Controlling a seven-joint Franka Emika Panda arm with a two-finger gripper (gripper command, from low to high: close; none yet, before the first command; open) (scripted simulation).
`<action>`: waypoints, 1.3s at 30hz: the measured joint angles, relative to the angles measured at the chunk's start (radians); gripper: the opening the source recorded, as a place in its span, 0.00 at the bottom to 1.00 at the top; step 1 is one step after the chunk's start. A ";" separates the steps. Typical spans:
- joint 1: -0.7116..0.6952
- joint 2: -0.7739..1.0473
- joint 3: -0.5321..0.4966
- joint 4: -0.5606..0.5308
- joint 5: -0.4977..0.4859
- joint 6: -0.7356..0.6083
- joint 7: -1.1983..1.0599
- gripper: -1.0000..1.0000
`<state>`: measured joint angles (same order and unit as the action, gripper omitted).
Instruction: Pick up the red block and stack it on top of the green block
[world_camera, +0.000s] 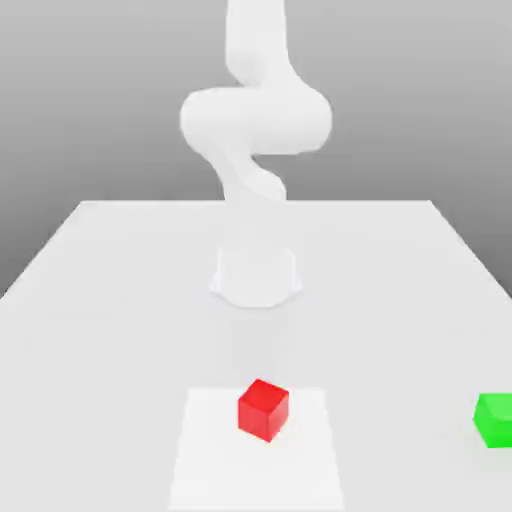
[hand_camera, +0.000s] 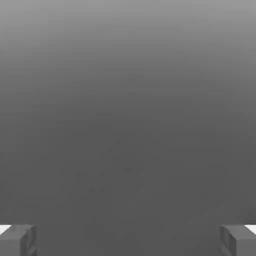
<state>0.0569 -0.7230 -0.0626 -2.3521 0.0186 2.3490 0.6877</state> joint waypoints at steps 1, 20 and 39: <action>0.025 0.038 -0.027 -0.024 0.010 0.023 -0.055 0.50; 0.258 0.667 -0.224 -0.440 0.008 0.422 -0.854 0.50; 0.161 0.955 -0.073 -0.425 0.206 0.657 -1.054 0.00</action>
<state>0.2179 0.2316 -0.1360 -2.7774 0.2244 3.0059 -0.3666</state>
